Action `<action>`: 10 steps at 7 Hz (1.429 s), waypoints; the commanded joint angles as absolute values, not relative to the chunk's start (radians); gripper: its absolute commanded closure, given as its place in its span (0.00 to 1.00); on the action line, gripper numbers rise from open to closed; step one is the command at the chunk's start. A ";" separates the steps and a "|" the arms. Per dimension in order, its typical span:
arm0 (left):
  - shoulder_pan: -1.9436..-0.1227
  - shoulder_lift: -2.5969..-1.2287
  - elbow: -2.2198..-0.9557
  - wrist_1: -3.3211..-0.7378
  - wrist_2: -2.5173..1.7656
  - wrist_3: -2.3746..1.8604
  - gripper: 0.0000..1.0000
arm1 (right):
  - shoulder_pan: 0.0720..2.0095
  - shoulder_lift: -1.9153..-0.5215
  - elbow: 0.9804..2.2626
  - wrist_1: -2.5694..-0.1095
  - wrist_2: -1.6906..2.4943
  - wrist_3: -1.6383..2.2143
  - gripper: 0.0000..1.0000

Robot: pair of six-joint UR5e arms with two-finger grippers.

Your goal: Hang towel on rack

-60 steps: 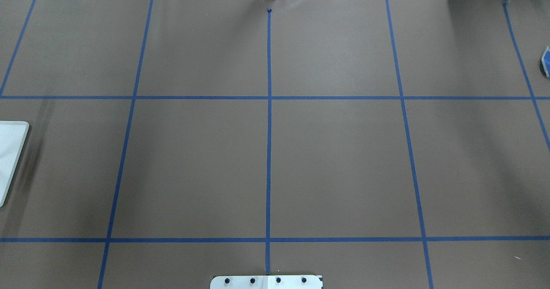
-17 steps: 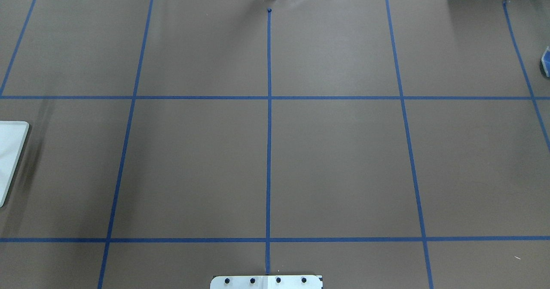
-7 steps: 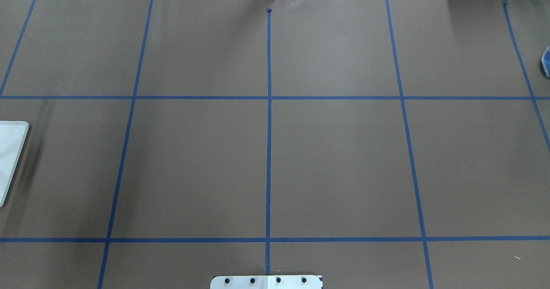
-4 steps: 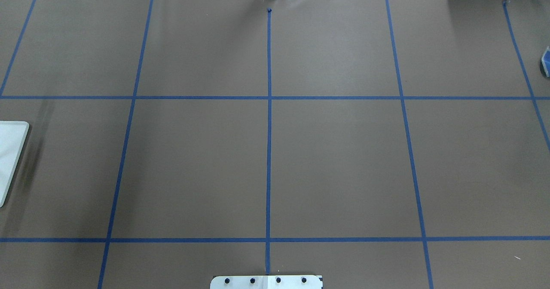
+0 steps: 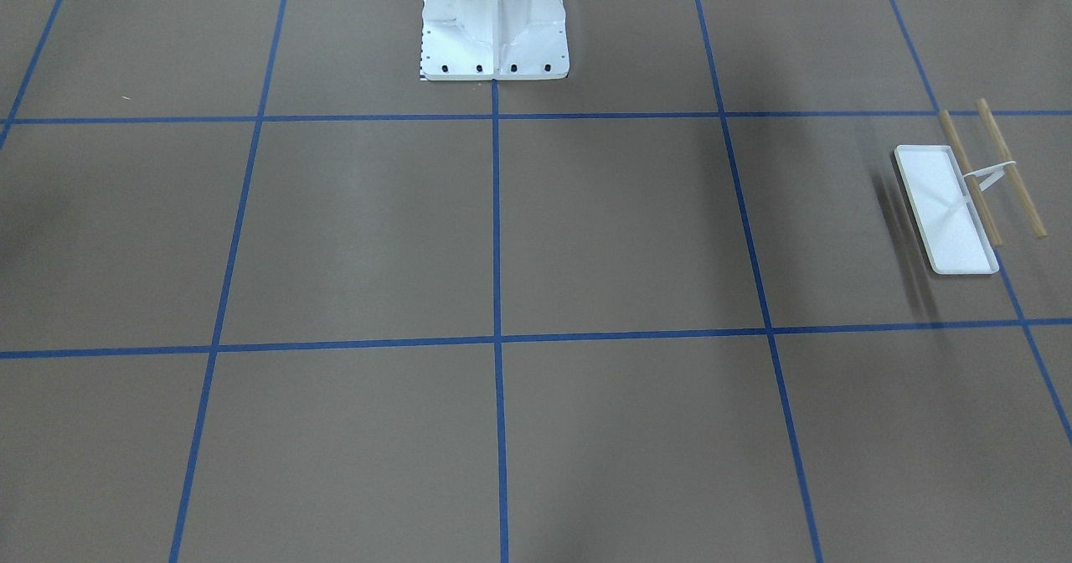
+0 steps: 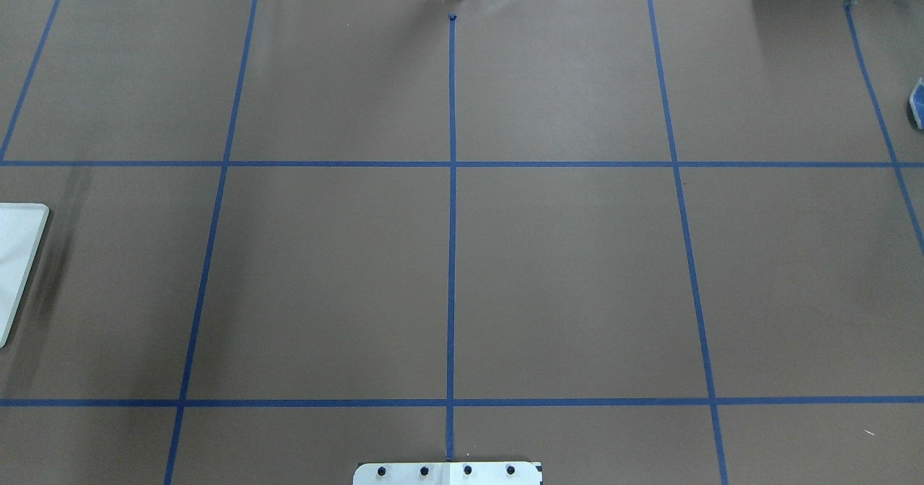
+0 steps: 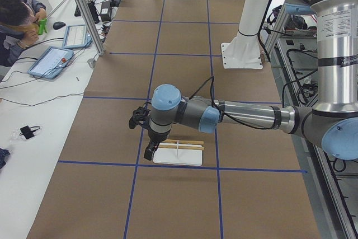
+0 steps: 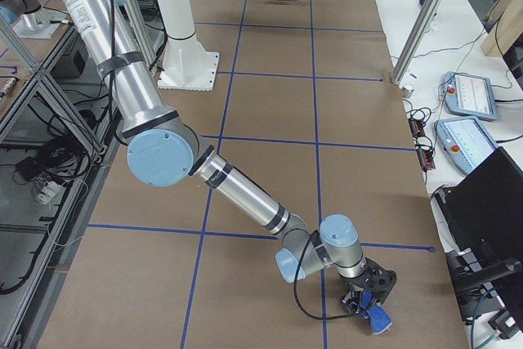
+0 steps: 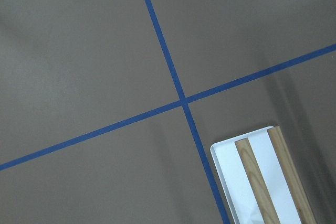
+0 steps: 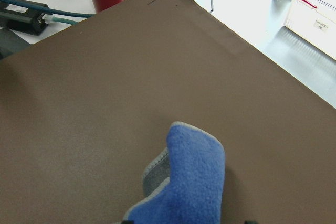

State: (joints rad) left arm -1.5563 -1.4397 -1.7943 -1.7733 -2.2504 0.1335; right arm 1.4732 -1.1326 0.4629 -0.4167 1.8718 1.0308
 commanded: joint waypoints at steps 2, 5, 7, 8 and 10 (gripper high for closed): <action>-1.557 -1.440 -1.796 -1.773 -2.252 0.133 0.02 | 1.473 -1.132 0.463 -0.417 1.875 1.035 0.74; -1.555 -1.440 -1.798 -1.773 -2.252 0.132 0.02 | 1.473 -1.132 0.466 -0.417 1.881 1.043 1.00; -1.557 -1.440 -1.799 -1.773 -2.252 0.132 0.02 | 1.474 -1.132 0.489 -0.416 1.891 1.037 1.00; -1.555 -1.439 -1.801 -1.773 -2.255 0.132 0.02 | 1.480 -1.134 0.527 -0.416 1.899 1.035 1.00; -1.555 -1.437 -1.799 -1.772 -2.263 0.132 0.02 | 1.497 -1.170 0.647 -0.434 1.925 1.032 1.00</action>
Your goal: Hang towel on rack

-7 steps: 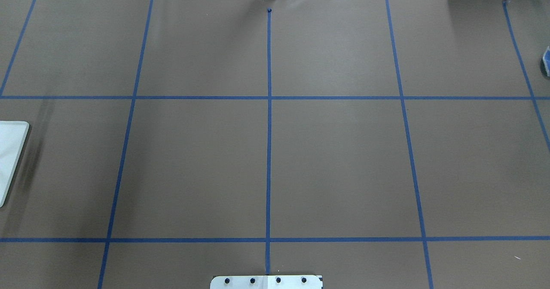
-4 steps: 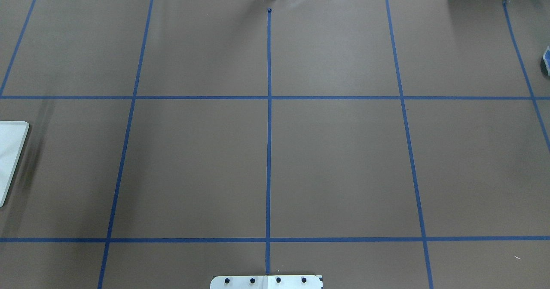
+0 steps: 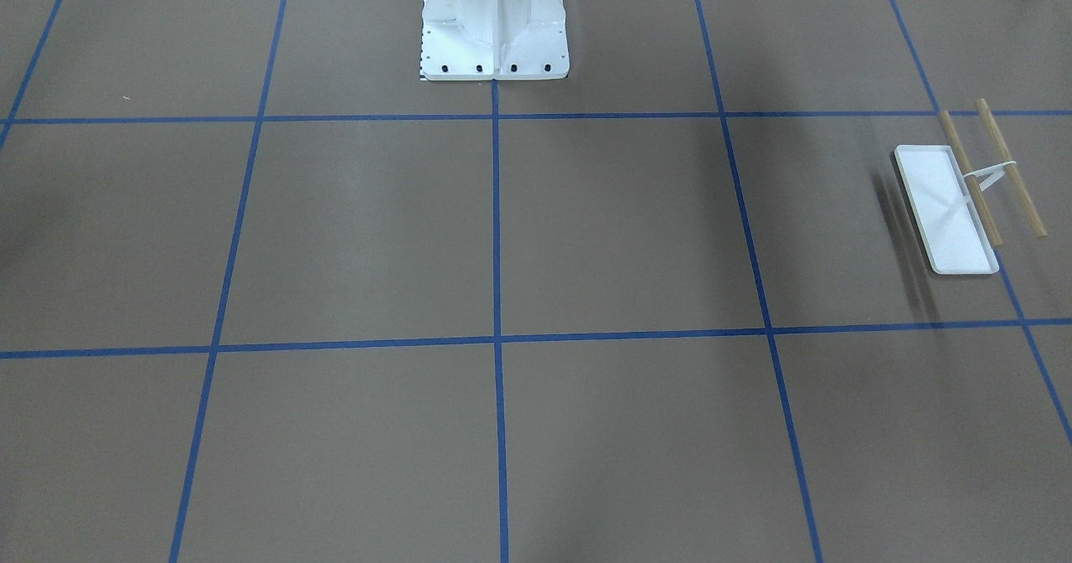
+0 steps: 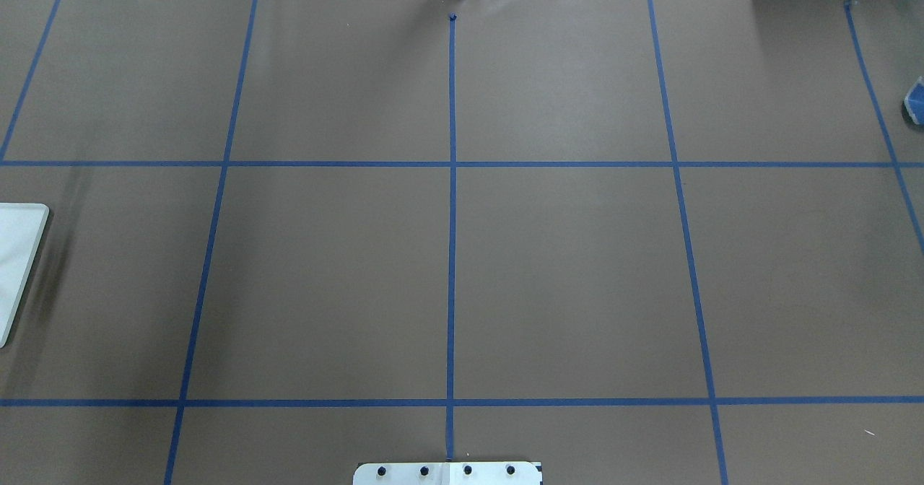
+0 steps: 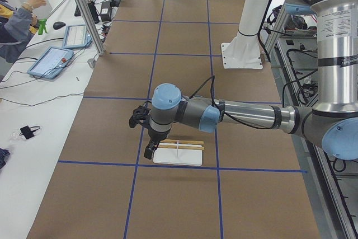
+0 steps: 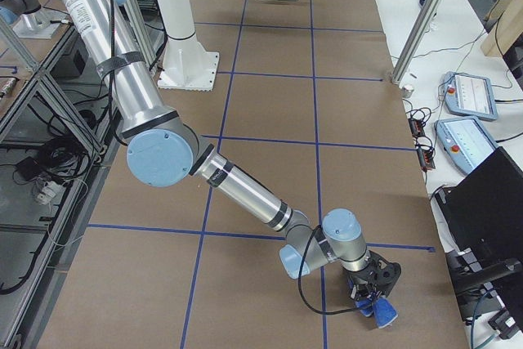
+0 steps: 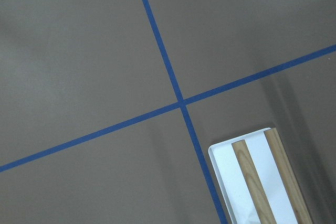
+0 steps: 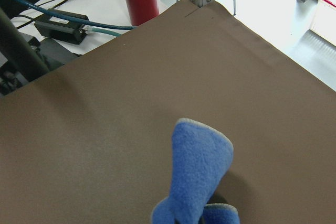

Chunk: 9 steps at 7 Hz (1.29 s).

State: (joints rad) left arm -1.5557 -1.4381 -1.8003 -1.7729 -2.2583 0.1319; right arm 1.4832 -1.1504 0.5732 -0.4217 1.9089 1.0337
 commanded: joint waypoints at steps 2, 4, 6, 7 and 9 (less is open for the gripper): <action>-1.557 -1.439 -1.802 -1.773 -2.264 0.141 0.02 | 1.508 -1.184 0.707 -0.440 1.919 1.038 1.00; -1.557 -1.437 -1.789 -1.773 -2.386 0.140 0.02 | 1.508 -1.234 0.983 -0.689 1.910 1.045 1.00; -1.555 -1.439 -1.805 -1.779 -2.457 0.114 0.02 | 1.479 -1.259 1.336 -1.072 1.873 1.052 1.00; -1.555 -1.450 -1.812 -1.804 -2.509 -0.016 0.02 | 1.426 -1.259 1.455 -1.195 1.829 1.102 1.00; -1.546 -1.497 -1.807 -1.943 -2.623 -0.334 0.02 | 1.263 -1.243 1.621 -1.380 1.714 1.291 1.00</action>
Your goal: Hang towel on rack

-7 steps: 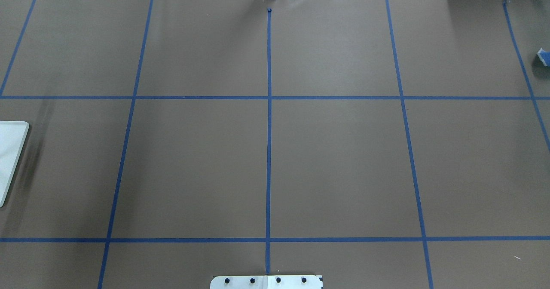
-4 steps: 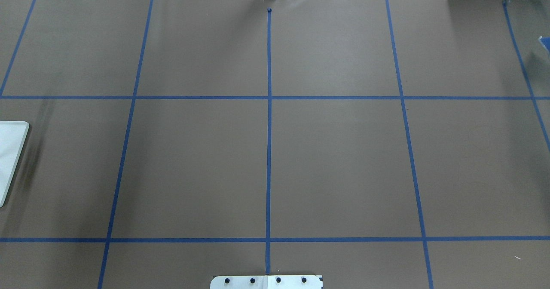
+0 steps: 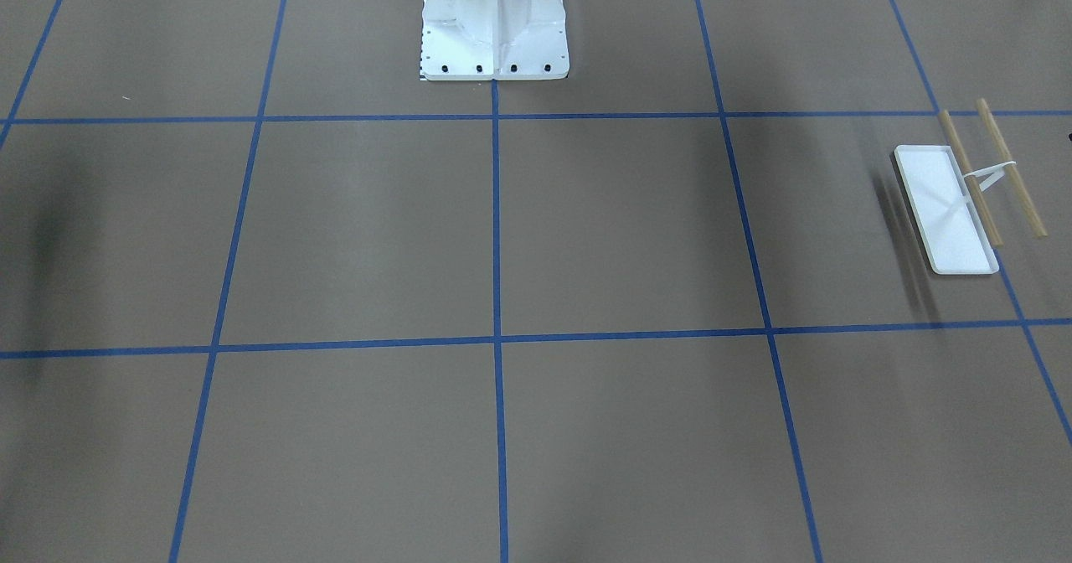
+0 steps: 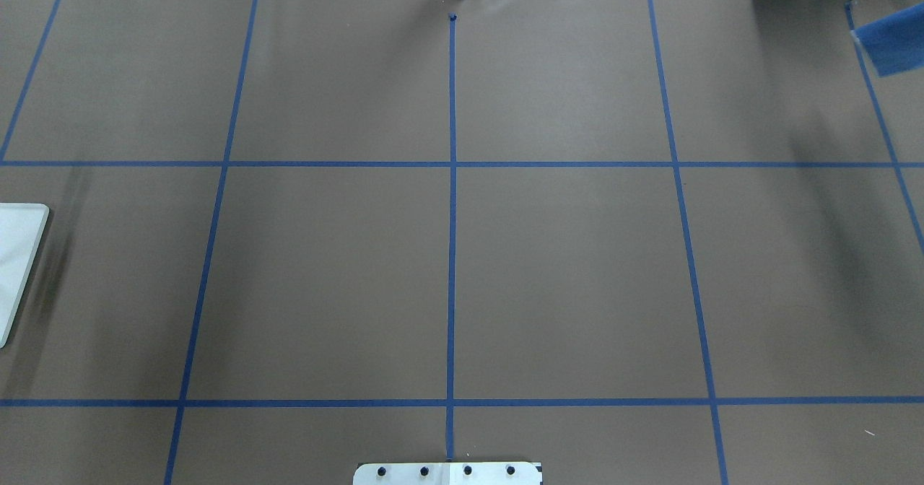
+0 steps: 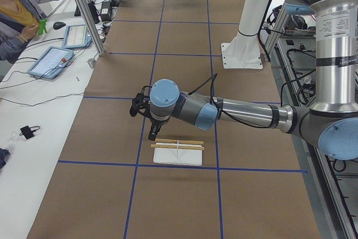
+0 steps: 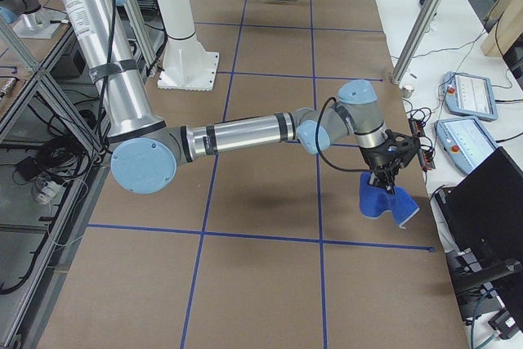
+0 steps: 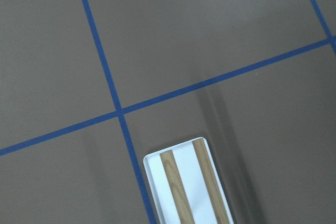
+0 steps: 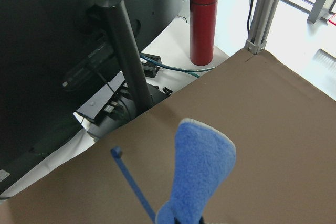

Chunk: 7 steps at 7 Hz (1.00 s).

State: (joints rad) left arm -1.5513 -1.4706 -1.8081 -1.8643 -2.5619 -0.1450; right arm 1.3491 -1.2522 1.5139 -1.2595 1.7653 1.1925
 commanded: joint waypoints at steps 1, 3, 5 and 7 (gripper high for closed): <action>-1.523 -1.531 -1.810 -1.985 -2.667 -0.489 0.02 | 1.237 -1.208 1.685 -1.484 1.713 1.317 1.00; -1.435 -1.607 -1.807 -2.116 -2.684 -0.840 0.02 | 1.166 -1.143 1.747 -1.616 1.698 1.379 1.00; -1.329 -1.722 -1.807 -2.245 -2.680 -1.202 0.02 | 1.100 -1.097 1.749 -1.620 1.684 1.475 1.00; -1.261 -1.815 -1.799 -2.290 -2.668 -1.342 0.02 | 1.056 -0.993 1.767 -1.778 1.658 1.511 1.00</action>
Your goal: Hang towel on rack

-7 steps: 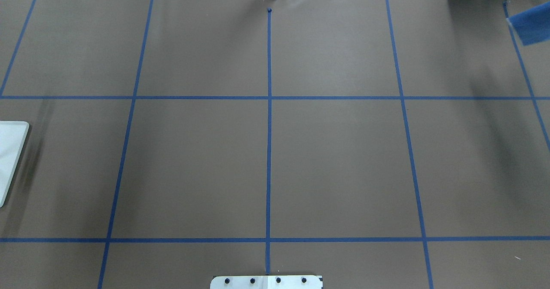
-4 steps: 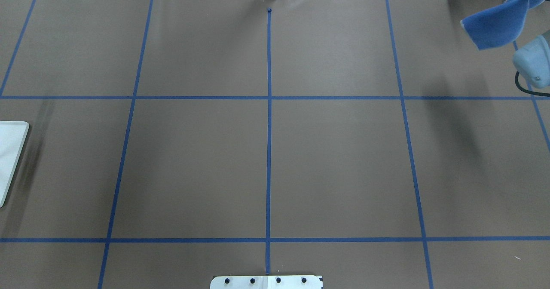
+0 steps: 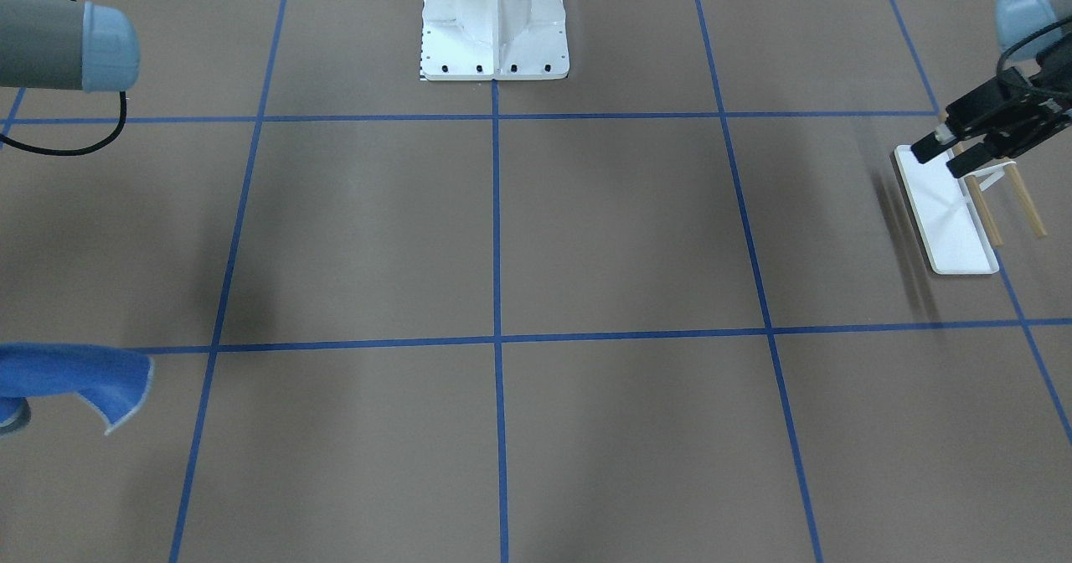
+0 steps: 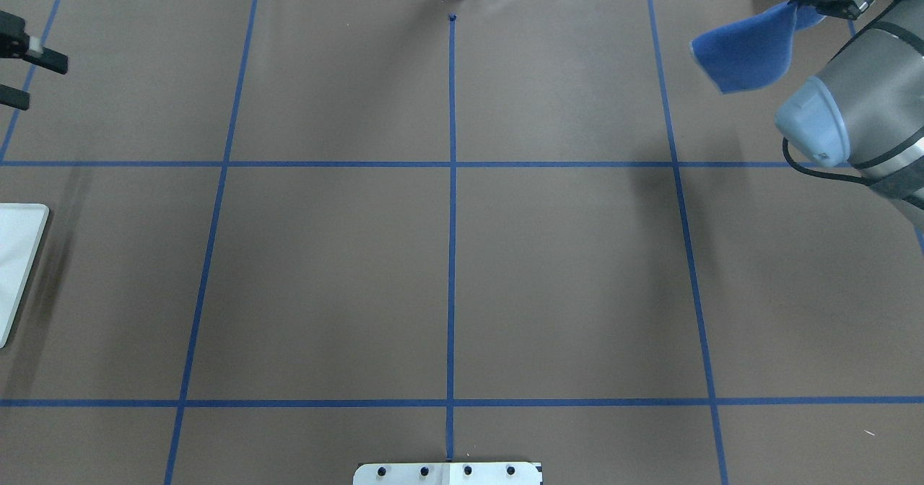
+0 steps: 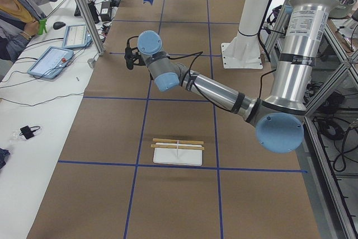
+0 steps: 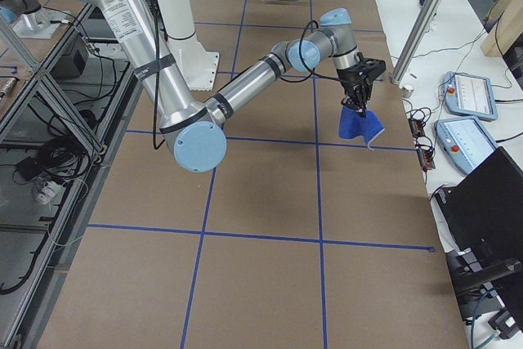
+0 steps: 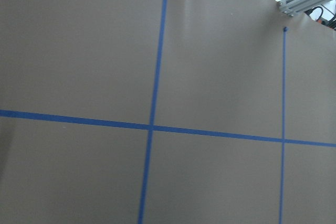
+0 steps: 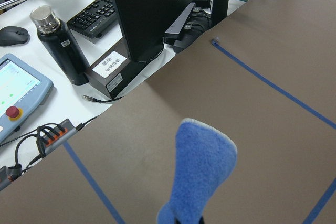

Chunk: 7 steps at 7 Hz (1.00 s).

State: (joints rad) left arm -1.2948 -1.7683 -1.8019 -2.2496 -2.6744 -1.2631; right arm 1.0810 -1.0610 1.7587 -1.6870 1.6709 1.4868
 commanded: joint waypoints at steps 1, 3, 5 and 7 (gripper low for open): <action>-1.256 -1.813 -1.789 -2.349 -2.630 -1.339 0.02 | 1.037 -0.956 1.782 -1.831 1.658 1.535 1.00; -1.139 -1.833 -1.799 -2.417 -2.461 -1.452 0.02 | 0.962 -0.945 1.853 -1.853 1.657 1.619 1.00; -1.082 -1.903 -1.782 -2.462 -2.410 -1.548 0.02 | 0.892 -0.881 1.934 -1.958 1.658 1.661 1.00; -0.949 -1.939 -1.784 -2.535 -2.296 -1.722 0.02 | 0.845 -0.859 1.992 -1.979 1.658 1.689 1.00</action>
State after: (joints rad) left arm -1.0330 -1.9176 -1.7814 -2.4976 -2.3707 -1.5887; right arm 0.8734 -0.8755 1.9570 -1.9622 1.6582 1.6744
